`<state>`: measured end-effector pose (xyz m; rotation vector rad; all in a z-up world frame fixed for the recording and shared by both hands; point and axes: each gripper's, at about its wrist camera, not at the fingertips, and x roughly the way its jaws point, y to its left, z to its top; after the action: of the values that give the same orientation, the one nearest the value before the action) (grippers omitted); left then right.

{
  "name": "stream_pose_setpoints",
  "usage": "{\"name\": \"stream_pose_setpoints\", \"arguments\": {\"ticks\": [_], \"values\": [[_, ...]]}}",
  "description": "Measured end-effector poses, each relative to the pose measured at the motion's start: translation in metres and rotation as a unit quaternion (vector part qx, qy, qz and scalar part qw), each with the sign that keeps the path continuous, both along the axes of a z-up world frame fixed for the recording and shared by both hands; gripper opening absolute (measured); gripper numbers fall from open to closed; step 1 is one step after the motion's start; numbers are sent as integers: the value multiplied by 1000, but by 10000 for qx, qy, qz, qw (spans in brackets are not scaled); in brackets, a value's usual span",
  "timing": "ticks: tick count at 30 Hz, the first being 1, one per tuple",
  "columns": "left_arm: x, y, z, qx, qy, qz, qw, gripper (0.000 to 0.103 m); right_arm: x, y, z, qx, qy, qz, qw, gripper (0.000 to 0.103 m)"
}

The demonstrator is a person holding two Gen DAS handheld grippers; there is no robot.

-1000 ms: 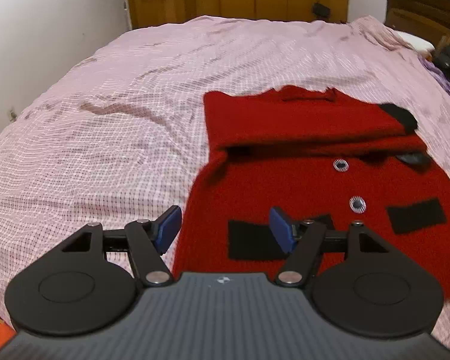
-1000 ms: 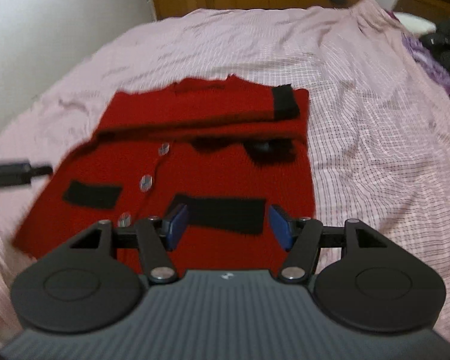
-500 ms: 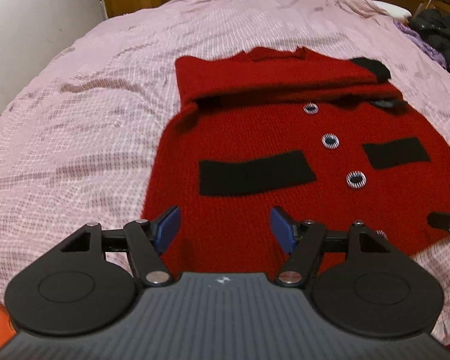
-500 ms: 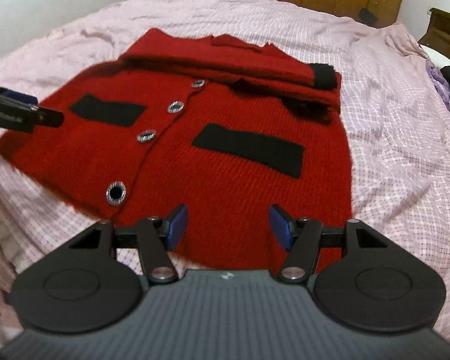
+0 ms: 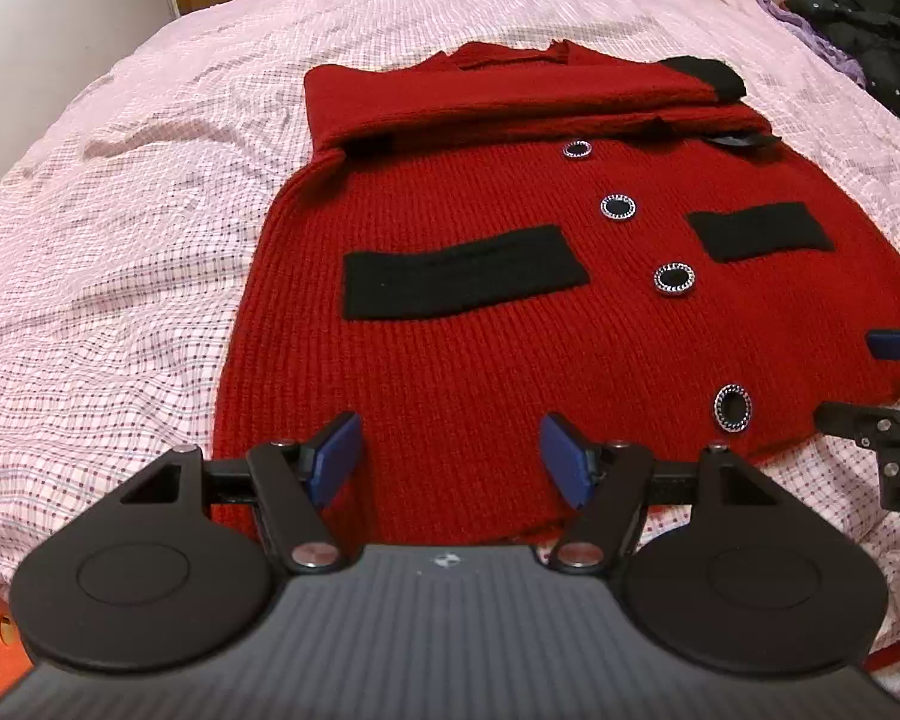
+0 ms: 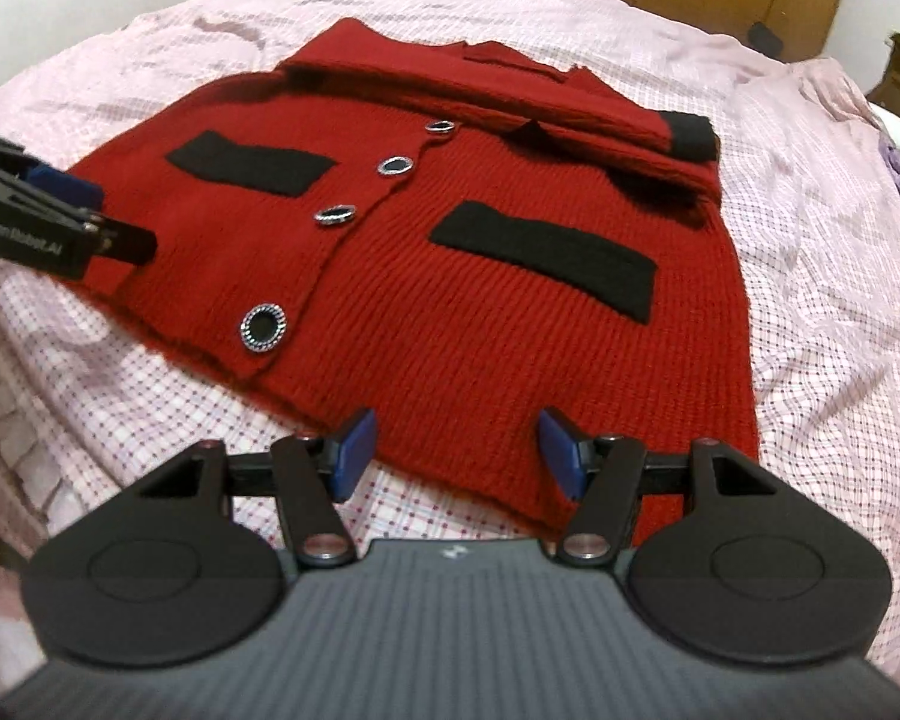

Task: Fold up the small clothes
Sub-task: 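Move both grippers down to the cardigan hem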

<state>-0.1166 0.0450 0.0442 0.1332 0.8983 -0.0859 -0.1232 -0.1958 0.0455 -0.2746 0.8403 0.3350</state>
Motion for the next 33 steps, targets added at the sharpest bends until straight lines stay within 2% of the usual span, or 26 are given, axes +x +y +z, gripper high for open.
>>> {"name": "stream_pose_setpoints", "arguments": {"ticks": [1,3,6,12,20,25,33], "values": [[0,0,0,1,1,-6,10000,73,-2,1,0,-16,18,83,10000,67],[-1,0,0,-15,1,-19,10000,73,-4,4,-2,-92,74,271,9996,68],[-1,0,0,-35,-4,-46,10000,73,-7,13,-9,-468,77,453,9978,68],[-5,-3,3,-128,-38,-183,9997,73,-4,27,-12,-784,-178,399,9960,69],[-13,-14,5,-165,-153,-553,9982,79,-4,26,2,-687,-777,216,9944,69],[-17,-21,7,-268,-171,-828,9961,79,1,32,-1,-653,-687,324,9950,69],[-25,-29,3,-231,-180,-1155,9929,81,15,15,18,-55,-945,-289,9951,69]]}}
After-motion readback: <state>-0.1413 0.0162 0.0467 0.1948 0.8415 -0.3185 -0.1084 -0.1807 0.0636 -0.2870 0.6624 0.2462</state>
